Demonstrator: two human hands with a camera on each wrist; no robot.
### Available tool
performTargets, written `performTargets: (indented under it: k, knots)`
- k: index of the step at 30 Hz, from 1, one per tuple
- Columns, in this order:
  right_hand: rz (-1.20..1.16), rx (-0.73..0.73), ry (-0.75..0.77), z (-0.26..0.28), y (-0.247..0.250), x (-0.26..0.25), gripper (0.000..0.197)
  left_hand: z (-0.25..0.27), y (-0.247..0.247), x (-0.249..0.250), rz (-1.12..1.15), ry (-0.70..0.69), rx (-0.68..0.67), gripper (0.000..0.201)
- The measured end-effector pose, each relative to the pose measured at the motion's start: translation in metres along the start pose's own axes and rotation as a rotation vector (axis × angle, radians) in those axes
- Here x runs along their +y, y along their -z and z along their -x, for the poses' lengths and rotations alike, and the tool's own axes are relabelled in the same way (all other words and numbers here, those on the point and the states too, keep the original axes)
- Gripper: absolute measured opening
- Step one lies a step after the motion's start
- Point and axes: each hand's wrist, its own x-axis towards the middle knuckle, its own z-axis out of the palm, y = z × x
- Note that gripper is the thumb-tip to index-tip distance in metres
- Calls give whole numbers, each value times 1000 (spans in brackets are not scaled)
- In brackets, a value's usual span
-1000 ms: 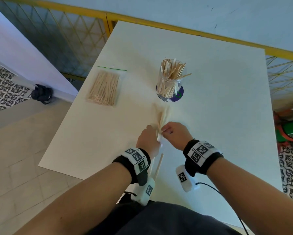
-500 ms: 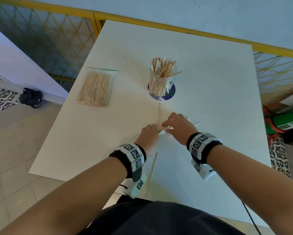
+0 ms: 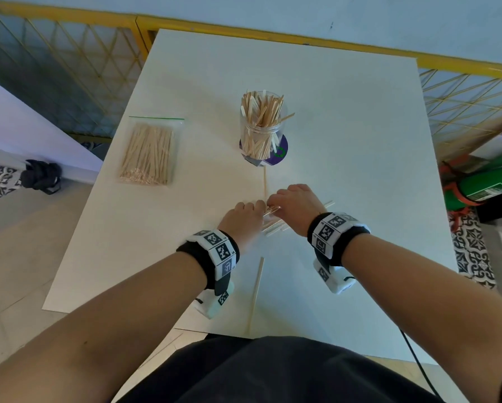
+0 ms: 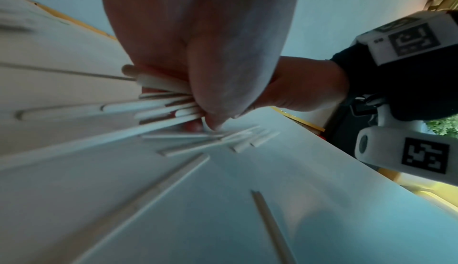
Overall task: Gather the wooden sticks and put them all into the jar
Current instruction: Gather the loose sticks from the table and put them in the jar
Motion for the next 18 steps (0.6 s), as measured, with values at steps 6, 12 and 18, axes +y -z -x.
performTargets:
  k: [6, 12, 18]
  knots:
    - [-315, 10, -70, 0, 20, -2, 37, 1, 18, -18, 87, -84, -9, 22]
    - [-223, 60, -105, 23, 26, 21, 83, 11, 21, -52, 268, -78, -149, 19]
    - [-131, -207, -4, 35, -9, 26, 61, 25, 9, -62, 222, -54, -221, 19]
